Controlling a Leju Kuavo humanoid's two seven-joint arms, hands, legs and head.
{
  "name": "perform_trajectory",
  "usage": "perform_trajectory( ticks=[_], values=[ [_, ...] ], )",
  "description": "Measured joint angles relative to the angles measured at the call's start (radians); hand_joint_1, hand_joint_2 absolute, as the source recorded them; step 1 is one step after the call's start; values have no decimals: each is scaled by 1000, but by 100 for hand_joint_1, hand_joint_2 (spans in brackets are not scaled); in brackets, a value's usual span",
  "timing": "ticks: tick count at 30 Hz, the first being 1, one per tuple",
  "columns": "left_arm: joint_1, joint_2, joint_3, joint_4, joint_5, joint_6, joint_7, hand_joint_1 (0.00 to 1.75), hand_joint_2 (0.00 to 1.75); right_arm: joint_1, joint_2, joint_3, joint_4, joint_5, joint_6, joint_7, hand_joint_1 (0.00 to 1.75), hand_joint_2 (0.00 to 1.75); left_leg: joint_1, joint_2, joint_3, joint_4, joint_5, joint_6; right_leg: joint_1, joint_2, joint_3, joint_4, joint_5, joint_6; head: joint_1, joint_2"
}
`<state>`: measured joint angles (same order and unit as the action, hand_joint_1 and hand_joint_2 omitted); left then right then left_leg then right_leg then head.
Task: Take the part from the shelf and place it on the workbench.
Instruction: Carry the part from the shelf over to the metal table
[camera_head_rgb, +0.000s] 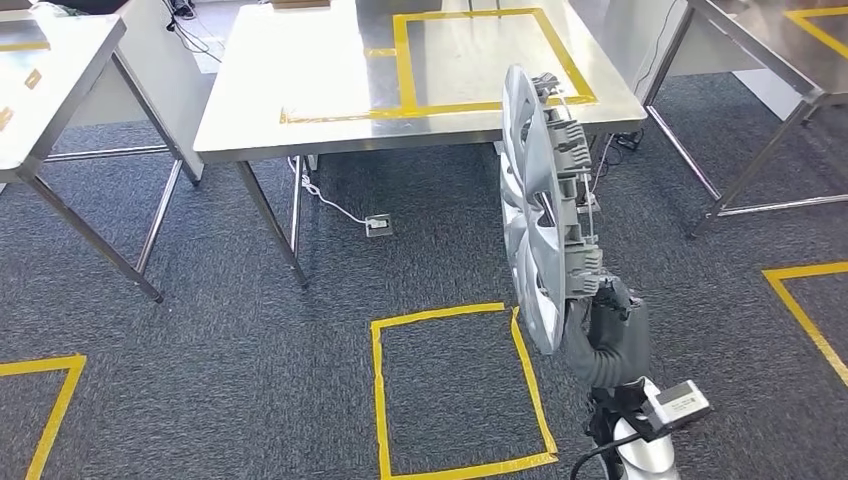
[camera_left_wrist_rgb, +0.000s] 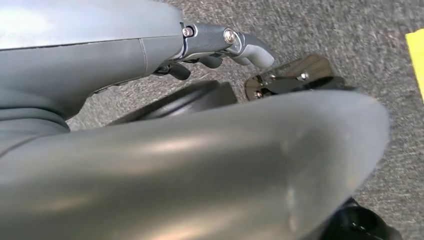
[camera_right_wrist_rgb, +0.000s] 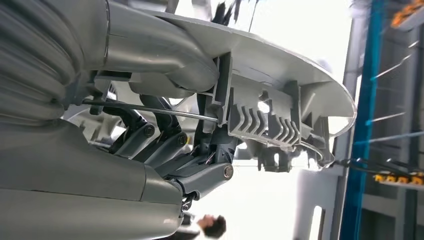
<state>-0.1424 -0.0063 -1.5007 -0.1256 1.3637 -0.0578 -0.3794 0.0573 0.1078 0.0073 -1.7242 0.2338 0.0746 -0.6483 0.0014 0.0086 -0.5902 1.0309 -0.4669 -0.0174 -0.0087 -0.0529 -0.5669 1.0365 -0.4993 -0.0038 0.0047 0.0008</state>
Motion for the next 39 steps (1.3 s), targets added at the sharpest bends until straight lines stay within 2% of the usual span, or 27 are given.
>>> perform_trajectory(
  ticks=[1,7,14,17,21,25,29,34,39],
  values=[
    [0,-1,0,0,1,0,2,0,0,-6,1,-6,13,24,-26,3,175,175,-1,-1,0,0,0,1,-1,0,1,-3,2,0,1,0],
    [-1,-1,0,0,2,-2,8,0,0,-60,2,-49,166,144,-152,34,175,175,-2,-1,-1,1,0,13,-2,0,6,-16,11,16,3,0],
    [-1,-1,0,0,1,-10,5,0,0,-149,-12,-58,432,494,-378,201,175,175,-4,0,-3,1,3,18,-3,1,5,-17,14,24,3,0],
    [-3,-1,0,0,-7,-16,5,0,0,-246,-68,-70,597,633,-438,282,175,175,-4,-1,-4,1,6,18,-3,0,4,-17,15,26,3,0],
    [-3,0,0,0,-7,-20,4,0,0,-411,-181,-85,847,791,-496,368,175,175,-5,-1,-6,1,8,21,-4,0,2,-17,18,28,3,0],
    [-2,1,0,0,4,-21,-4,0,0,-588,-278,-80,1060,919,-493,452,175,175,-7,0,-7,1,9,21,-6,1,0,-16,20,30,3,0],
    [0,1,0,0,11,-22,-13,0,0,-738,-336,-63,1198,989,-454,520,175,175,-8,0,-8,1,10,22,-6,1,-1,-16,21,30,3,0],
    [1,2,0,0,6,-22,-18,0,0,-868,-377,-30,1288,1044,-411,565,175,175,-8,-1,-8,1,10,22,-6,1,-2,-16,21,30,3,0],
    [1,2,0,0,1,-21,-18,0,0,-947,-385,10,1327,1101,-395,577,175,175,-8,0,-8,1,10,22,-6,1,-2,-15,21,30,3,0]
  ],
)
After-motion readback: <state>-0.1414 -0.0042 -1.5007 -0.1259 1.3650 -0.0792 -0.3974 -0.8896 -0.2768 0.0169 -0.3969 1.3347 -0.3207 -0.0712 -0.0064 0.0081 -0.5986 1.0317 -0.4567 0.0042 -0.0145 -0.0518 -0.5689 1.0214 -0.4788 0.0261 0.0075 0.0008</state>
